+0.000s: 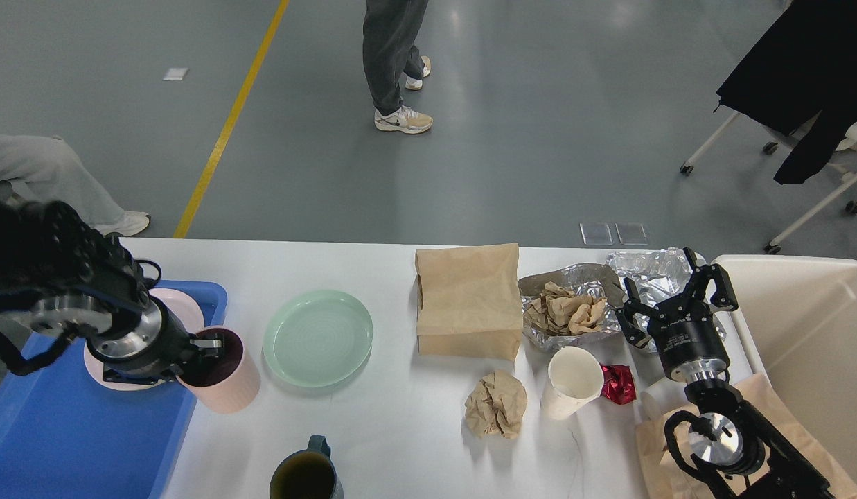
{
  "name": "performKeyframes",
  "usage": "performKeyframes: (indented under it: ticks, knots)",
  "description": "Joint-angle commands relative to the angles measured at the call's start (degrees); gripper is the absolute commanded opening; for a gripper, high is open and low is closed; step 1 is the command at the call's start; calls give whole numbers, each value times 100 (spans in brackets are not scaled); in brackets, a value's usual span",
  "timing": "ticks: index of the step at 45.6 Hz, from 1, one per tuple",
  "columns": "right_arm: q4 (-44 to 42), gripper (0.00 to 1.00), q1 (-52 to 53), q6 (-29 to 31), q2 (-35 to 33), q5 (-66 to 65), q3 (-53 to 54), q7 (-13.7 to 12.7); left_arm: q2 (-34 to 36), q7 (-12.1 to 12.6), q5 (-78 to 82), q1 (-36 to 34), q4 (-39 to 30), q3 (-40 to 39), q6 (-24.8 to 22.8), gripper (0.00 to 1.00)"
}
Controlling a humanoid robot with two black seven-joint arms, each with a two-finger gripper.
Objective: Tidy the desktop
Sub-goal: 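Lift the pink mug with the left gripper and carry it onto the tray, then release the pink mug on the tray corner and withdraw the left gripper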
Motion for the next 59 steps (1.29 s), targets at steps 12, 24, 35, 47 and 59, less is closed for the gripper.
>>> performKeyframes:
  ticks: [12,24,35,47,59]
  knots:
    - [0,100,0,0,0,1,0,0,505,77,854,-1888,-73,336,-2443,0]
    - [0,100,9,0,0,1,0,0,1040,-64,1565,-1985,5,775,-2085,0]
    - [0,100,0,0,0,1,0,0,2842,-521,3182,-1186,918,855,-1741,0]
    - [0,100,0,0,0,1,0,0,4556,-688,4730,825,3053,-786,-2399,0]
    - [0,100,0,0,0,1,0,0,4241,-1224,5205,4403,5453,-3881,-3086,1]
